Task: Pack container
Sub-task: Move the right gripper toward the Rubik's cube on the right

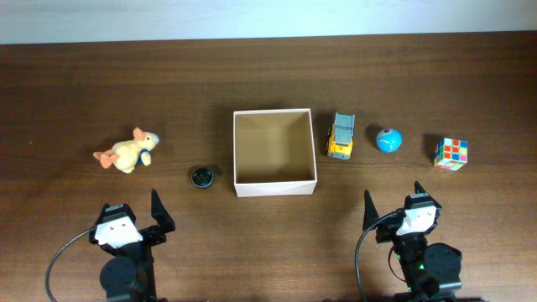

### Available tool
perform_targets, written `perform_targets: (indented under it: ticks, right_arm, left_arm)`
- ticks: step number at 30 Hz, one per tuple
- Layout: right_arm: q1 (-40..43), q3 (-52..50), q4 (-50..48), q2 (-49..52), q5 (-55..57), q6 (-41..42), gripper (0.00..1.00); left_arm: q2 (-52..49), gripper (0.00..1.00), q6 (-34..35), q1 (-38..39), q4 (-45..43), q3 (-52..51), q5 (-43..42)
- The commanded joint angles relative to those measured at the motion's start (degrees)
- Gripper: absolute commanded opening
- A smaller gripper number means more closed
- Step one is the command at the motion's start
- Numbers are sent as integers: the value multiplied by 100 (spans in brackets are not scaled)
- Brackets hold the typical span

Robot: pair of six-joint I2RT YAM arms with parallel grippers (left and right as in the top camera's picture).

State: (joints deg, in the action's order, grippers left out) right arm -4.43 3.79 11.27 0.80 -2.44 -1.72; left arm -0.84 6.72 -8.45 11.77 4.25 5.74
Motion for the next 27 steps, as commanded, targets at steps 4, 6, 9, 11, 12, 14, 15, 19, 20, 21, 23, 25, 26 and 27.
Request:
perform_targets:
  ticks: [4, 6, 9, 11, 12, 14, 15, 19, 20, 21, 23, 25, 26, 27]
  right_arm:
    - [33, -52, -17, -59, 7, 63, 99]
    - [33, -52, -22, -61, 7, 63, 99]
    - [33, -50, -273, -61, -227, 186, 99]
    - [33, -48, -424, -61, -590, 529, 99]
    - [33, -44, -472, -61, -728, 695, 99]
    - [33, 46, -439, -59, -968, 1095, 99]
    - [33, 151, -348, -52, -1093, 1305, 99]
    - [33, 798, 262, 85, -1263, 1576, 99]
    - [33, 1152, 555, 208, -1261, 1572, 99]
    - [33, 1331, 682, 280, -1259, 1572, 99]
    - [33, 1923, 1067, 588, -1250, 1550, 99]
    - [33, 2610, 1502, 1038, -1228, 1445, 99]
    - [33, 2990, 1746, 1318, -1228, 1366, 99]
    - [33, 3456, 2074, 1690, -1228, 1250, 99]
  left_arm:
    - [50, 99, -11, -35, -22, -72, -103]
    - [50, 99, -11, -35, -22, -72, -101]
    - [50, 99, -11, -35, -22, -72, -101]
    - [50, 99, -11, -35, -22, -72, -101]
    - [50, 99, -11, -35, -22, -72, -101]
    - [50, 99, -11, -35, -22, -72, -101]
    - [50, 99, -11, -35, -22, -72, -101]
    - [50, 99, -11, -35, -22, -72, -103]
    - [50, 99, -11, -35, -22, -72, -101]
    - [50, 99, -11, -35, -22, -72, -101]
    - [50, 99, -11, -35, -22, -72, -103]
    - [50, 99, -11, -35, -22, -72, -101]
    - [50, 99, -11, -35, -22, -72, -101]
    - [50, 99, -11, -35, -22, -72, -101]
